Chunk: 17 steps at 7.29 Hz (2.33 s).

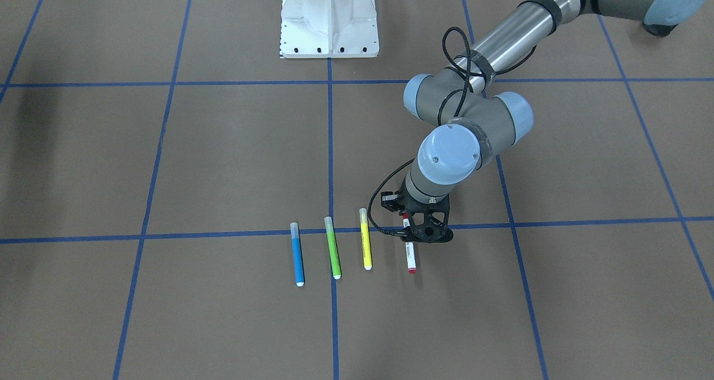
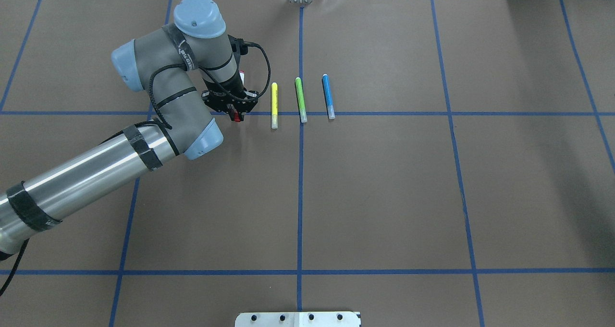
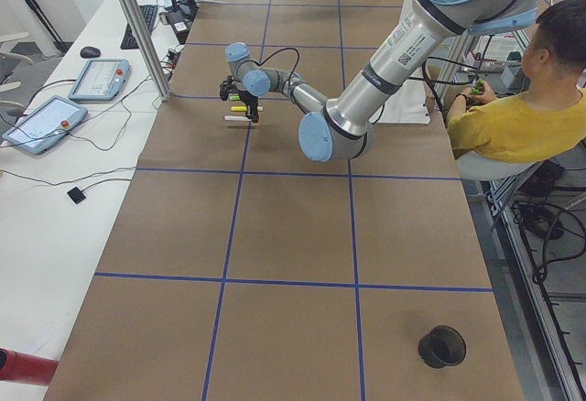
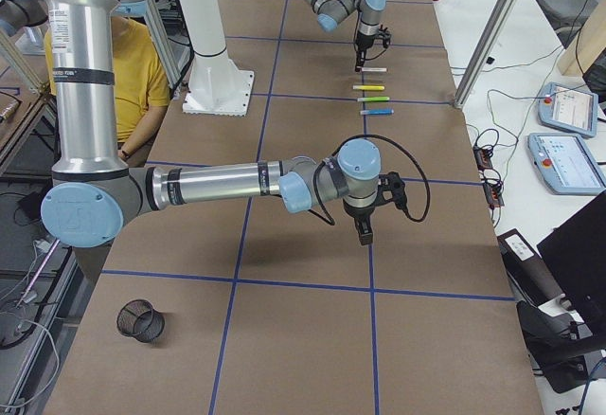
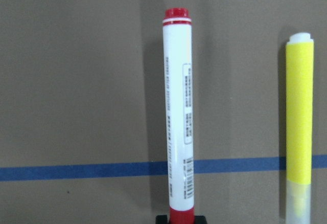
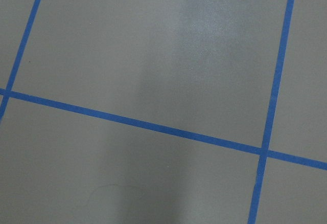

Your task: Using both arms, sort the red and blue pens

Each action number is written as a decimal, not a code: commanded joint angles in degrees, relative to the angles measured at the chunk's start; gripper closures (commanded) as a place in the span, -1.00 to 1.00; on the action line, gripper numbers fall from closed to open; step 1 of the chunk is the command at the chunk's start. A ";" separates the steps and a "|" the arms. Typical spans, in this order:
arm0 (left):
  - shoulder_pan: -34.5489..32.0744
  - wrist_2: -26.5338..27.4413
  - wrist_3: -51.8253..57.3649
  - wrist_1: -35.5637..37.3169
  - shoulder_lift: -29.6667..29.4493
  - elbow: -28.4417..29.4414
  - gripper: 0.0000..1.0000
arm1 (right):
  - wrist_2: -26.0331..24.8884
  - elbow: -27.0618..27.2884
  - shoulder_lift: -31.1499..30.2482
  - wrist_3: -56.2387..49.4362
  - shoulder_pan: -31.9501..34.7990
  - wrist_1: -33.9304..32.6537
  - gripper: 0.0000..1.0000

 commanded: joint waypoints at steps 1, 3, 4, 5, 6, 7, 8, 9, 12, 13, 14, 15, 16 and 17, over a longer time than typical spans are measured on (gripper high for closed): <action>-1.51 -0.08 5.11 2.18 5.77 -7.22 1.00 | 0.03 0.06 -0.04 -0.07 0.00 0.03 -1.00; -4.49 0.10 16.68 15.57 10.34 -17.92 1.00 | 0.03 0.06 -0.13 -0.07 0.00 0.03 -1.00; -6.16 0.27 22.58 20.69 14.89 -25.11 1.00 | 0.03 0.06 -0.13 -0.07 0.00 0.03 -1.00; -8.01 0.36 29.07 23.35 19.98 -31.63 1.00 | 0.03 -0.03 -0.30 -0.07 0.00 0.03 -1.00; -9.59 0.71 35.06 25.38 27.00 -37.69 1.00 | 0.03 0.06 -0.30 -0.07 0.00 0.03 -1.00; -11.26 3.76 40.34 26.79 34.29 -43.24 1.00 | 0.03 -0.03 -0.39 -0.16 0.00 0.12 -1.00; -11.89 5.88 44.22 26.81 41.84 -47.99 1.00 | 0.03 0.06 -0.48 -0.25 0.00 0.12 -1.00; -13.98 7.81 47.13 26.72 48.97 -51.52 1.00 | 0.03 0.06 -0.56 -0.25 0.00 0.12 -1.00; -20.73 16.88 64.91 25.50 67.53 -57.87 1.00 | 0.03 0.06 -0.65 -0.25 0.00 0.12 -1.00; -24.60 20.10 75.79 22.53 73.41 -58.06 1.00 | 0.12 0.06 -0.83 -0.25 0.00 0.12 -1.00; -26.99 23.01 80.42 18.41 78.69 -58.23 1.00 | 0.12 0.06 -1.00 -0.33 0.00 0.21 -1.00; -27.18 27.30 81.86 14.46 84.75 -58.32 1.00 | 0.12 0.06 -1.09 -0.33 0.00 0.21 -1.00; -27.10 30.65 84.66 10.85 90.12 -58.24 1.00 | 0.12 0.06 -1.18 -0.42 0.00 0.21 -1.00; -27.10 32.60 91.30 10.55 92.61 -58.23 1.00 | 0.12 0.15 -1.44 -0.42 0.00 0.30 -1.00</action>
